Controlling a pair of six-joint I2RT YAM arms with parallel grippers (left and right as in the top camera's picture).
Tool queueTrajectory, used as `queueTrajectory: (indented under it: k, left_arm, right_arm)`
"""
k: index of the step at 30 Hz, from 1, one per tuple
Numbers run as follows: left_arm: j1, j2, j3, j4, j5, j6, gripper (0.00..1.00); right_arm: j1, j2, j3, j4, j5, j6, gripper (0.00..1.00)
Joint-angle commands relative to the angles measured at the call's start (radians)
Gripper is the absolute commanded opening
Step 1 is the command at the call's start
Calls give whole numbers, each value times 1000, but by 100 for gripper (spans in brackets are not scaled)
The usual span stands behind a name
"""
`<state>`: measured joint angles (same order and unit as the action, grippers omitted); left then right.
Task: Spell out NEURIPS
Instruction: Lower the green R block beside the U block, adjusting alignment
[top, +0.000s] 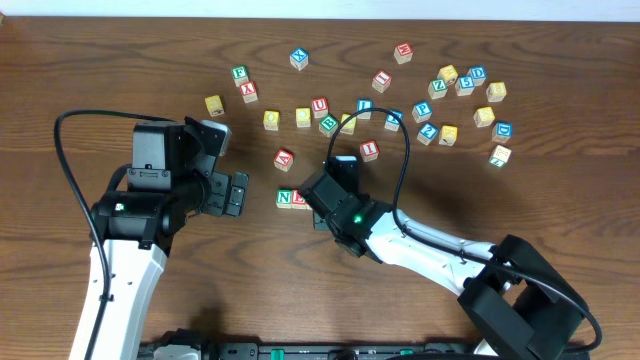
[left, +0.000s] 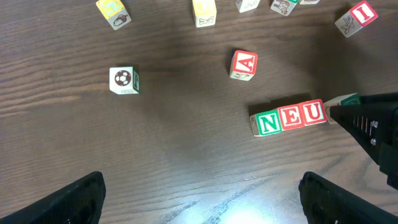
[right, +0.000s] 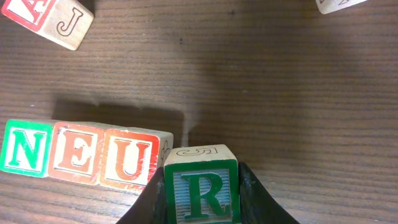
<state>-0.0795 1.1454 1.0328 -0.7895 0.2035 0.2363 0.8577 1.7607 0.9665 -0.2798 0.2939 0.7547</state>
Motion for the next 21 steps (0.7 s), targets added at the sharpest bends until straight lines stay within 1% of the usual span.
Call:
queueTrajectory:
  k: [1, 12, 21]
  left_arm:
    - [5, -1, 28, -3, -10, 6, 98]
    - [5, -1, 27, -3, -10, 6, 98]
    - [5, -1, 28, -3, -10, 6, 98]
  right_arm:
    - [6, 9, -7, -8, 36, 16, 1]
    - [6, 9, -9, -27, 41, 15, 1]
    - [5, 43, -21, -3, 45, 19, 1]
